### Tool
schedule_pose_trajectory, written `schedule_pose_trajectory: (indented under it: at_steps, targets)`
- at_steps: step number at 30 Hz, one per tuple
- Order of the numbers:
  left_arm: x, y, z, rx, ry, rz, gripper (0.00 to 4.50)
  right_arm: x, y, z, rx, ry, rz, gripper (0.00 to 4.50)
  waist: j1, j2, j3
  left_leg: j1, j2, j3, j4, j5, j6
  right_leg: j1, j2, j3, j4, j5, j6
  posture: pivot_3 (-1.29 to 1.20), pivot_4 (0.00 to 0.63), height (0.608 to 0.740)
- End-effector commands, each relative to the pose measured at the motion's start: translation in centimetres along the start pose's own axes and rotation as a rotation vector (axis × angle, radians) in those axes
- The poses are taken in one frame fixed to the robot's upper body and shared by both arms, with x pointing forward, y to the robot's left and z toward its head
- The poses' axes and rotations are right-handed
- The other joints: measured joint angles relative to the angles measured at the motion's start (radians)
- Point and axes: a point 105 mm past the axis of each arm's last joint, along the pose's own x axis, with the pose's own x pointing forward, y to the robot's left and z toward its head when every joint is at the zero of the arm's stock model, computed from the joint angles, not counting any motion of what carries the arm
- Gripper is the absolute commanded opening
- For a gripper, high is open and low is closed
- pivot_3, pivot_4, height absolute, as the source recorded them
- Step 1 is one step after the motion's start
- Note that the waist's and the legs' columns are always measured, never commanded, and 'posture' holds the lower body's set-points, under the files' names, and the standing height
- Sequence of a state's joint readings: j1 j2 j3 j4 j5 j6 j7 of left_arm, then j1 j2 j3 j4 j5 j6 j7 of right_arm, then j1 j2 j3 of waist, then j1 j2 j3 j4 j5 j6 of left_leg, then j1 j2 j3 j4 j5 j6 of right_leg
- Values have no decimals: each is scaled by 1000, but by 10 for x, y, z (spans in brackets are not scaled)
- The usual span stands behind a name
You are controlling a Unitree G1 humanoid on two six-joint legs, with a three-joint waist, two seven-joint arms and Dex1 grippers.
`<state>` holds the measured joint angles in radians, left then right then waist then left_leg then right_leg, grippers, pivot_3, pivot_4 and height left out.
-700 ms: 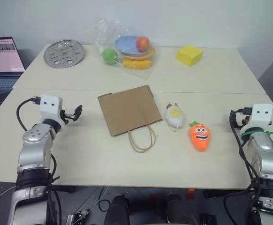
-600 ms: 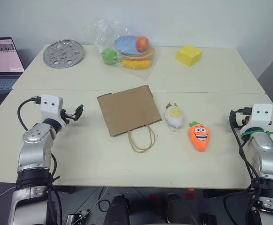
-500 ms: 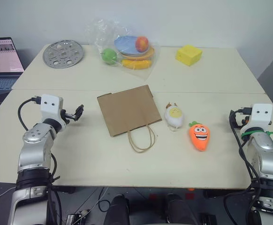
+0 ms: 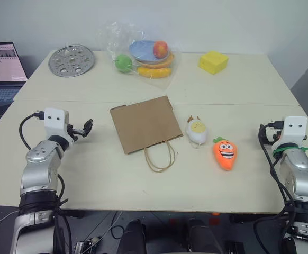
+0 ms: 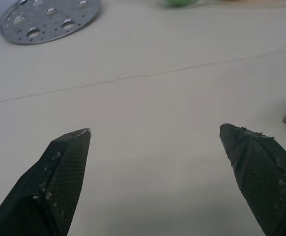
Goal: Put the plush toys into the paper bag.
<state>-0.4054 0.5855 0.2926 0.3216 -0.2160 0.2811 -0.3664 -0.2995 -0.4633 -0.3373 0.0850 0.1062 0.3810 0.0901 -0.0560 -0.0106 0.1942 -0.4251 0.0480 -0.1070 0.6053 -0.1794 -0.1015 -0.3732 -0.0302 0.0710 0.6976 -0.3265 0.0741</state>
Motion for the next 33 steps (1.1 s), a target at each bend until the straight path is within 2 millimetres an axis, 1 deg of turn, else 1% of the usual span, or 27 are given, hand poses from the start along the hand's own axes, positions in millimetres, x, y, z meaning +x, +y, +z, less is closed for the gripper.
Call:
schedule_pose_trajectory:
  at_steps: [1,3,5,9,12,13,16,18,20,22,24,25,26,27,28,29,31,32,33]
  targets:
    - [0,5,14,35,-20,64,4490,0,-10,19,-12,-74,-36,4500,0,0,0,0,0,0,0,0,0,0,0,0,0,0,0,0,150,740]
    - [0,5,15,44,-36,68,4490,1,-14,20,-82,-83,-68,4500,0,0,0,0,0,0,0,0,0,0,0,0,0,0,0,0,150,740]
    - [0,5,16,42,-43,68,4490,1,-18,18,-114,-74,-122,4500,1,0,0,0,0,0,0,0,0,0,0,0,0,0,0,0,150,740]
    - [1,3,20,22,-58,28,4490,1,-12,20,-87,-91,-99,4500,0,0,0,0,0,0,0,0,0,0,0,0,0,0,0,0,150,740]
    - [0,6,26,6,-77,6,4490,1,-10,21,-95,-93,-95,4500,0,0,0,0,0,0,0,0,0,0,0,0,0,0,0,0,150,740]
    - [0,7,27,-7,-78,-7,4490,1,-9,21,-103,-91,-79,4500,0,0,0,0,0,0,0,0,0,0,0,0,0,0,0,0,150,740]
    - [-1,14,37,28,-114,-9,4490,-1,-1,28,-134,-133,19,4500,0,0,0,0,0,0,0,0,0,0,0,0,0,0,0,0,150,740]
    - [-2,10,48,12,-153,-77,4490,-1,0,33,-63,-142,62,4500,0,0,0,0,0,0,0,0,0,0,0,0,0,0,0,0,150,740]
    - [-3,5,56,16,-177,-128,4490,0,0,36,-6,-139,94,4500,0,0,0,0,0,0,0,0,0,0,0,0,0,0,0,0,150,740]
    - [-4,-1,65,49,-200,-175,4490,0,2,43,-12,-145,129,4500,0,0,0,0,0,0,0,0,0,0,0,0,0,0,0,0,150,740]
    - [-7,-16,79,151,-233,-279,4490,-7,22,63,-15,-190,333,4500,0,1,0,0,0,0,0,0,0,0,0,0,0,0,0,0,150,740]
    - [-13,-34,86,199,-258,-405,4490,-15,36,76,-37,-220,466,4500,0,1,1,0,0,0,0,0,0,0,0,0,0,0,0,0,150,740]
    - [-20,-52,90,266,-264,-531,4490,-28,51,87,-79,-239,629,4500,0,1,1,0,0,0,0,0,0,0,0,0,0,0,0,0,150,740]
    - [-28,-72,93,333,-275,-655,4490,-43,64,99,-72,-254,779,4500,0,1,2,-1,0,0,0,0,0,0,0,0,-1,0,0,0,150,740]
    - [-34,-84,94,379,-280,-735,4490,-55,72,107,-66,-259,884,4500,0,2,2,-1,0,0,-1,0,0,0,0,0,-1,0,0,0,150,740]
    - [-36,-89,94,404,-281,-772,4490,-62,76,110,-56,-258,939,4500,0,2,2,0,0,0,-1,0,0,0,0,0,-2,0,0,0,150,740]
    - [-46,-101,92,400,-280,-868,4490,-74,83,117,-70,-254,1021,4500,1,1,1,1,0,0,-1,0,0,2,0,-1,-2,0,0,0,150,740]
    - [-56,-115,87,438,-280,-965,4490,-87,90,122,-81,-256,1098,4500,1,1,1,1,1,0,-1,0,0,2,0,0,-2,0,0,0,150,740]
    - [-64,-125,84,466,-280,-1034,4490,-97,94,125,-88,-253,1152,4500,1,1,2,1,1,0,-1,0,0,2,0,0,-3,0,0,0,150,740]
